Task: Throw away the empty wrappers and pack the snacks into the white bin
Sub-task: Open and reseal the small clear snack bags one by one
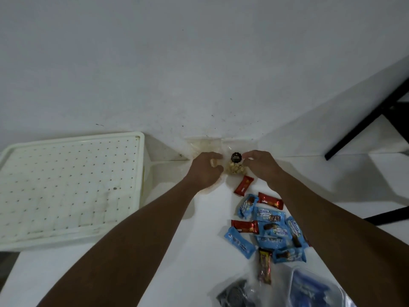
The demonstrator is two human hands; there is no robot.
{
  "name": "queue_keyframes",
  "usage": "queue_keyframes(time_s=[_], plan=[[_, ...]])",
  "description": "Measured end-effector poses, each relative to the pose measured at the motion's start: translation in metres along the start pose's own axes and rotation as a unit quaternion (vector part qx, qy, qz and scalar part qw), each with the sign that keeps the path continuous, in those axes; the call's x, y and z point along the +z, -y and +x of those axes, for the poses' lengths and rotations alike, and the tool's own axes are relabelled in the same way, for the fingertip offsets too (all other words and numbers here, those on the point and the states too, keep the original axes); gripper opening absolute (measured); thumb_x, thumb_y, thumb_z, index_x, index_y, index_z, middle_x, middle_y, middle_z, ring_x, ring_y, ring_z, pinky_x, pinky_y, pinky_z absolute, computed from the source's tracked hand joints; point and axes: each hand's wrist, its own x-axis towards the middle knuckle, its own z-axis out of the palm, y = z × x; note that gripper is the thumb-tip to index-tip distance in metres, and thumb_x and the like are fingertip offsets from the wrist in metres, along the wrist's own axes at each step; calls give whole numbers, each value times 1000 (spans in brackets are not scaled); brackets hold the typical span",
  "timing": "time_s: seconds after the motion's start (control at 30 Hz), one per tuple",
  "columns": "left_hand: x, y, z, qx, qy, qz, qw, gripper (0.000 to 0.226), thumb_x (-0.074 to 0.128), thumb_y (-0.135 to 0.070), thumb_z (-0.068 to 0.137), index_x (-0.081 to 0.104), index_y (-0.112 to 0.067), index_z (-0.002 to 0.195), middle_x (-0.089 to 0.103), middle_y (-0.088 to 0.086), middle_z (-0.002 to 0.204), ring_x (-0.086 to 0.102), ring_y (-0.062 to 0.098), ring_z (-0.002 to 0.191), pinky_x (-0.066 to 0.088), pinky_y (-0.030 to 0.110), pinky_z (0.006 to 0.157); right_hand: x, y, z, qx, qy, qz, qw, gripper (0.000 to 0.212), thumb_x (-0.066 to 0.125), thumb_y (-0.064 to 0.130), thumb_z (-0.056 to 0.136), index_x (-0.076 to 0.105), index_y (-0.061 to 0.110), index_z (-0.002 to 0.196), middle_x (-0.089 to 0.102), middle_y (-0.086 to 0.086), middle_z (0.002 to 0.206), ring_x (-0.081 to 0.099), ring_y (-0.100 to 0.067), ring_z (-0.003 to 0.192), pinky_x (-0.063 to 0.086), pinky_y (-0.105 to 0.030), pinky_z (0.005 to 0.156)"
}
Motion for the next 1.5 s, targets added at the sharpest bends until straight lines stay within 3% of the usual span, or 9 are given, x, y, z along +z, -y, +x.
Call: queue_keyframes(time_s=[0.07, 0.2, 0.33, 0.53, 0.73, 0.9, 1.2, 1.33, 1.5], plan=[[0, 6, -25, -14, 21, 14, 1000, 39, 64, -20, 91, 62, -22, 130, 55, 4, 142, 55, 21, 126, 46, 25, 97, -1, -4, -28, 8, 13, -8, 1000, 24, 60, 14, 91, 70, 16, 113, 65, -5, 112, 59, -16, 94, 52, -32, 87], [13, 31, -86, -63, 69, 17, 995, 42, 71, -28, 89, 62, -20, 130, 60, 6, 134, 58, 21, 121, 47, 35, 105, 7, -31, -96, 23, 18, -3, 1000, 16, 61, 11, 92, 70, 11, 106, 66, -5, 94, 60, -17, 83, 50, -28, 68], [47, 69, -155, -109, 134, 48, 984, 45, 77, -32, 83, 63, -20, 124, 62, 7, 130, 62, 19, 114, 50, 27, 96, 27, -92, -163, 65, 68, -137, 986, 25, 52, 8, 93, 68, 5, 112, 67, -13, 117, 63, -28, 109, 50, -36, 89], [94, 115, -231, -104, 209, 152, 960, 60, 73, -40, 86, 51, -20, 138, 52, 2, 142, 52, 21, 128, 37, 22, 97, 54, -164, -243, 80, 28, -222, 971, 13, 61, 19, 88, 68, 12, 97, 67, -8, 113, 62, -25, 108, 44, -26, 84], [114, 129, -258, -77, 171, 209, 960, 31, 63, -38, 82, 62, -22, 109, 69, 1, 114, 65, 25, 104, 45, 26, 80, 66, -188, -273, 25, -75, -180, 981, 13, 65, 20, 86, 65, 21, 99, 61, -5, 115, 61, -23, 106, 48, -32, 91], [116, 135, -270, -135, 121, 174, 968, 42, 71, -42, 76, 62, -29, 115, 67, -4, 112, 64, 23, 103, 52, 32, 84, 43, -200, -282, 18, -176, -387, 905, 27, 67, 32, 84, 64, 32, 111, 59, -1, 124, 52, -24, 120, 39, -36, 102], [123, 137, -279, -146, 141, 150, 968, 39, 75, -48, 75, 60, -29, 105, 66, -1, 117, 62, 21, 106, 52, 32, 92, 44, -216, -283, 68, -130, -216, 965, 26, 73, 16, 83, 63, 22, 107, 70, -3, 110, 67, -17, 96, 53, -25, 89], [122, 137, -279, -132, 142, 141, 971, 64, 73, -45, 81, 52, -22, 136, 57, 3, 138, 55, 23, 125, 44, 32, 104, 40, -202, -285, 47, -172, -272, 946, 39, 71, 31, 84, 59, 29, 120, 55, -6, 132, 53, -24, 123, 44, -34, 101], [123, 124, -267, -117, 156, 95, 976, 64, 72, -42, 86, 47, -21, 141, 52, 3, 144, 52, 23, 127, 45, 32, 104, 29, -186, -267, 31, -33, -372, 927, 36, 62, 41, 87, 57, 37, 122, 25, 1, 159, 20, -29, 147, 28, -49, 113]])
